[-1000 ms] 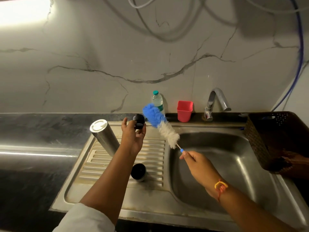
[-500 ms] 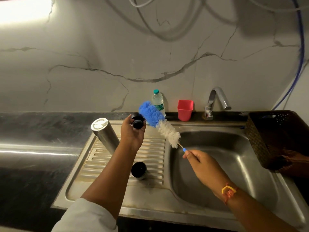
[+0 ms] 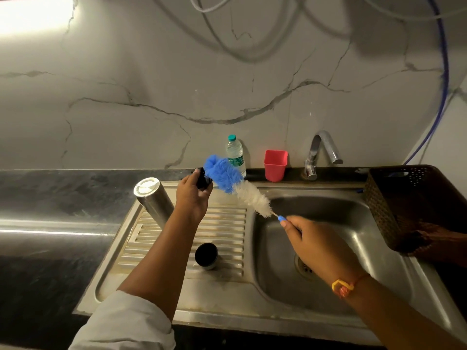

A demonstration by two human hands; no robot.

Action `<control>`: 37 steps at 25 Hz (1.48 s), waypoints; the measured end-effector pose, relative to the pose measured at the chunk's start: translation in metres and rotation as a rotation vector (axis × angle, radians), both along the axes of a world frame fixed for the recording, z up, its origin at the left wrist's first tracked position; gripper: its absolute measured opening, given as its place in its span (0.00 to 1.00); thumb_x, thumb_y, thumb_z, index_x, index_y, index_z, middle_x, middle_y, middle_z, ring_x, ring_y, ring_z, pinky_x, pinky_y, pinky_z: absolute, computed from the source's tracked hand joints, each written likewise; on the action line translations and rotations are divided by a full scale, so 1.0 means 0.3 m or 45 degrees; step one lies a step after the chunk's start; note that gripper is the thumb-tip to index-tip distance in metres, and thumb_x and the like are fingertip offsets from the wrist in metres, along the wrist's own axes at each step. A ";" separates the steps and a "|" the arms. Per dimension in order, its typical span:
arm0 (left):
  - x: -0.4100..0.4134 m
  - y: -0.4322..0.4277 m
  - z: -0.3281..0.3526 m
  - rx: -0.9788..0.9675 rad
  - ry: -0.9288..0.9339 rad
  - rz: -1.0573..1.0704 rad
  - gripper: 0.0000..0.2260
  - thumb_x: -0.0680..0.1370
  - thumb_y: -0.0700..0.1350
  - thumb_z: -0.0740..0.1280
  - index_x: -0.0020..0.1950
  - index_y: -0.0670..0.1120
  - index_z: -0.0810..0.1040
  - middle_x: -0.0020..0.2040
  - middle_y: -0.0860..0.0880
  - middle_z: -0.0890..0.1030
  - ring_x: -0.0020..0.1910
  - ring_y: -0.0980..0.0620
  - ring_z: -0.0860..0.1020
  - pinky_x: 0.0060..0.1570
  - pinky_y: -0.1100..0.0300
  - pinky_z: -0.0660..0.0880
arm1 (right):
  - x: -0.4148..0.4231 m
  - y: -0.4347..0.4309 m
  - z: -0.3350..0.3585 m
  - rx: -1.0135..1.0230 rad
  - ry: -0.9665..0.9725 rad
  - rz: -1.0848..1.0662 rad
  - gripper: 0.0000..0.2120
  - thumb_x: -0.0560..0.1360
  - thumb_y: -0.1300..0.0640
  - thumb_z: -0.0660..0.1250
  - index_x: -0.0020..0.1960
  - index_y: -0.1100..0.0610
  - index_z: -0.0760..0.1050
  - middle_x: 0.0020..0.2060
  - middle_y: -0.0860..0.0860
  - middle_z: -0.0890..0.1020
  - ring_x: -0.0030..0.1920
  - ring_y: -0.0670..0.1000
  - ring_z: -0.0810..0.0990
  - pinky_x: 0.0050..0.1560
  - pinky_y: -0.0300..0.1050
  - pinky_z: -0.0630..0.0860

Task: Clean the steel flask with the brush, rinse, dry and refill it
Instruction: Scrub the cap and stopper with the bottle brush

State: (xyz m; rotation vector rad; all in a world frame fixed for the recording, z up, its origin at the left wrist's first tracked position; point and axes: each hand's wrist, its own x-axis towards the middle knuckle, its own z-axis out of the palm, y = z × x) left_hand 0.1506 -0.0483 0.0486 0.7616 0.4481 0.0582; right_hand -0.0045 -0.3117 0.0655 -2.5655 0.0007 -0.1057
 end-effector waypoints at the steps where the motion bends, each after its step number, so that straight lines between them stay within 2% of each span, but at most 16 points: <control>1: -0.001 0.000 0.007 0.055 0.001 0.001 0.17 0.82 0.40 0.69 0.68 0.37 0.71 0.66 0.35 0.78 0.61 0.41 0.82 0.64 0.45 0.79 | 0.015 0.000 0.006 -0.072 -0.040 0.006 0.18 0.81 0.39 0.55 0.41 0.50 0.71 0.26 0.50 0.73 0.31 0.54 0.77 0.30 0.51 0.71; 4: -0.014 -0.015 0.022 0.272 0.040 -0.094 0.20 0.80 0.46 0.72 0.67 0.41 0.69 0.63 0.40 0.79 0.60 0.47 0.80 0.62 0.53 0.78 | 0.067 0.027 0.038 -0.179 -0.130 0.019 0.17 0.82 0.41 0.55 0.46 0.50 0.74 0.33 0.52 0.81 0.35 0.58 0.79 0.29 0.46 0.63; 7: -0.016 -0.007 0.028 0.173 -0.040 -0.183 0.21 0.79 0.40 0.72 0.70 0.39 0.71 0.67 0.38 0.79 0.64 0.45 0.81 0.66 0.53 0.77 | 0.090 0.064 0.067 -0.235 -0.139 0.004 0.17 0.83 0.42 0.53 0.51 0.50 0.76 0.37 0.52 0.83 0.37 0.58 0.80 0.27 0.46 0.57; 10: -0.026 0.016 0.036 0.196 -0.050 -0.232 0.16 0.80 0.37 0.70 0.67 0.38 0.75 0.64 0.37 0.81 0.61 0.43 0.83 0.67 0.49 0.77 | 0.044 0.079 0.058 -0.264 -0.088 0.029 0.17 0.83 0.42 0.52 0.51 0.50 0.74 0.34 0.52 0.80 0.34 0.55 0.79 0.25 0.46 0.55; 13: -0.054 0.011 0.041 0.127 0.002 -0.219 0.15 0.80 0.42 0.71 0.64 0.37 0.76 0.62 0.37 0.82 0.59 0.43 0.84 0.65 0.49 0.78 | 0.024 0.098 0.041 -0.204 -0.029 0.067 0.16 0.84 0.42 0.51 0.51 0.49 0.73 0.29 0.49 0.75 0.27 0.48 0.71 0.25 0.41 0.55; 16: -0.081 -0.028 0.044 0.088 0.021 -0.285 0.18 0.79 0.48 0.72 0.64 0.39 0.78 0.60 0.38 0.84 0.58 0.44 0.84 0.62 0.51 0.80 | 0.097 0.116 0.058 -0.132 -0.058 -0.005 0.16 0.83 0.43 0.52 0.53 0.50 0.76 0.36 0.51 0.82 0.34 0.54 0.78 0.25 0.43 0.57; 17: -0.083 -0.029 0.045 0.074 0.015 -0.259 0.18 0.79 0.48 0.72 0.64 0.39 0.78 0.60 0.39 0.84 0.58 0.44 0.84 0.61 0.52 0.80 | 0.110 0.121 0.056 -0.106 -0.046 -0.008 0.16 0.83 0.43 0.53 0.52 0.49 0.76 0.37 0.51 0.83 0.35 0.55 0.78 0.25 0.43 0.57; 21: -0.078 0.020 0.052 -0.073 -0.022 -0.064 0.15 0.80 0.46 0.71 0.61 0.38 0.77 0.62 0.37 0.82 0.60 0.44 0.83 0.65 0.52 0.78 | 0.047 0.117 -0.015 -0.072 0.043 0.077 0.17 0.83 0.42 0.53 0.42 0.50 0.70 0.29 0.47 0.75 0.30 0.49 0.72 0.26 0.43 0.59; 23: -0.083 0.023 0.051 -0.047 -0.025 -0.080 0.13 0.81 0.46 0.70 0.60 0.38 0.77 0.61 0.37 0.82 0.61 0.44 0.83 0.65 0.53 0.78 | 0.035 0.108 -0.045 0.002 0.068 0.070 0.17 0.83 0.42 0.53 0.43 0.51 0.72 0.28 0.47 0.75 0.30 0.49 0.73 0.27 0.45 0.64; 26: -0.106 -0.008 0.028 -0.002 -0.024 -0.192 0.16 0.80 0.44 0.71 0.63 0.36 0.76 0.61 0.37 0.83 0.59 0.45 0.84 0.59 0.55 0.81 | 0.093 0.117 -0.034 0.068 0.081 0.018 0.17 0.83 0.42 0.53 0.47 0.50 0.75 0.31 0.47 0.78 0.32 0.49 0.76 0.30 0.47 0.69; 29: -0.104 0.002 0.023 -0.044 -0.049 -0.152 0.16 0.80 0.43 0.71 0.64 0.36 0.76 0.62 0.38 0.82 0.58 0.46 0.84 0.54 0.56 0.82 | 0.089 0.113 -0.043 0.209 0.119 -0.045 0.17 0.83 0.43 0.55 0.47 0.52 0.76 0.32 0.49 0.79 0.34 0.50 0.77 0.35 0.52 0.75; 32: -0.089 0.029 0.021 -0.107 -0.091 -0.053 0.14 0.81 0.41 0.70 0.63 0.37 0.76 0.63 0.37 0.81 0.62 0.45 0.82 0.55 0.56 0.81 | 0.016 0.096 -0.075 0.374 0.171 -0.060 0.16 0.83 0.45 0.56 0.47 0.50 0.79 0.32 0.47 0.79 0.35 0.48 0.77 0.37 0.47 0.74; 34: -0.102 0.014 0.013 -0.130 -0.136 -0.151 0.16 0.81 0.42 0.68 0.67 0.36 0.74 0.64 0.36 0.81 0.64 0.43 0.81 0.56 0.55 0.82 | 0.006 0.120 -0.075 0.489 0.227 -0.023 0.15 0.82 0.45 0.57 0.48 0.49 0.80 0.32 0.46 0.78 0.36 0.46 0.77 0.37 0.43 0.73; 37: -0.133 -0.018 0.010 -0.083 -0.162 -0.374 0.19 0.82 0.42 0.66 0.71 0.36 0.72 0.67 0.35 0.79 0.66 0.41 0.80 0.62 0.53 0.80 | 0.073 0.137 -0.063 0.577 0.257 -0.065 0.15 0.82 0.44 0.58 0.47 0.50 0.80 0.36 0.47 0.81 0.41 0.49 0.79 0.43 0.46 0.76</control>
